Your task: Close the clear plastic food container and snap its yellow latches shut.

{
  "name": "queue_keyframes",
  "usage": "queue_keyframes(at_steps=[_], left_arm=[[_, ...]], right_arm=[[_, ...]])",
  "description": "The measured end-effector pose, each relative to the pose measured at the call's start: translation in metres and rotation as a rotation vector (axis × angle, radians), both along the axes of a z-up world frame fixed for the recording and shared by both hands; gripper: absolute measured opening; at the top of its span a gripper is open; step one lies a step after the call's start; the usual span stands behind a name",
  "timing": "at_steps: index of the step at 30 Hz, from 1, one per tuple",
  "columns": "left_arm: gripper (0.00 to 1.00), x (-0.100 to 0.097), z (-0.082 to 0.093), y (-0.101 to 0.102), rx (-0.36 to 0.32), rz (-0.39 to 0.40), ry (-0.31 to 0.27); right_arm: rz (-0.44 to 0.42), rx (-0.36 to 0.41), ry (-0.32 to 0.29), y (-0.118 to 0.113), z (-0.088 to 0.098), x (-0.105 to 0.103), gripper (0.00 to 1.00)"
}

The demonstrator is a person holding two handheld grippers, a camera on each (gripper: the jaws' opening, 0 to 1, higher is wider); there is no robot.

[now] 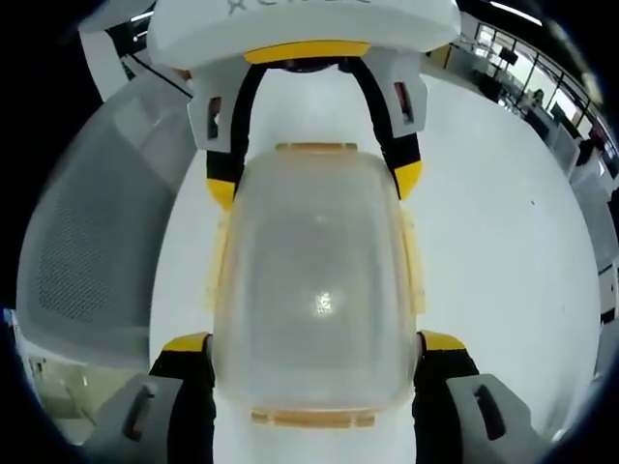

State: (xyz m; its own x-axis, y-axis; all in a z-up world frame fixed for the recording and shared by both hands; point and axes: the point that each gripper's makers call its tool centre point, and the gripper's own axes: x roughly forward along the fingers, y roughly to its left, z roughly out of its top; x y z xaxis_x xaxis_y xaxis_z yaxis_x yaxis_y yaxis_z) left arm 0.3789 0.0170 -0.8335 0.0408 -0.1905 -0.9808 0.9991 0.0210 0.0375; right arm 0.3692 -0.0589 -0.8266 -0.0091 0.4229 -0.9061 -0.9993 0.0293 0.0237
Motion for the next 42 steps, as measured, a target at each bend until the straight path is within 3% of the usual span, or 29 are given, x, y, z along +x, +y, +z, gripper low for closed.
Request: queue_keyframes(at_steps=[9,42], left_arm=[[0.86,-0.003,0.0,0.012,-0.029,0.017,0.0],[0.86,-0.005,-0.001,0.064,-0.038,0.026,0.002]], right_arm=[[0.008,-0.008,-0.001,0.012,-0.002,-0.001,0.86],[-0.004,-0.014,-0.006,0.069,-0.005,-0.003,0.89]])
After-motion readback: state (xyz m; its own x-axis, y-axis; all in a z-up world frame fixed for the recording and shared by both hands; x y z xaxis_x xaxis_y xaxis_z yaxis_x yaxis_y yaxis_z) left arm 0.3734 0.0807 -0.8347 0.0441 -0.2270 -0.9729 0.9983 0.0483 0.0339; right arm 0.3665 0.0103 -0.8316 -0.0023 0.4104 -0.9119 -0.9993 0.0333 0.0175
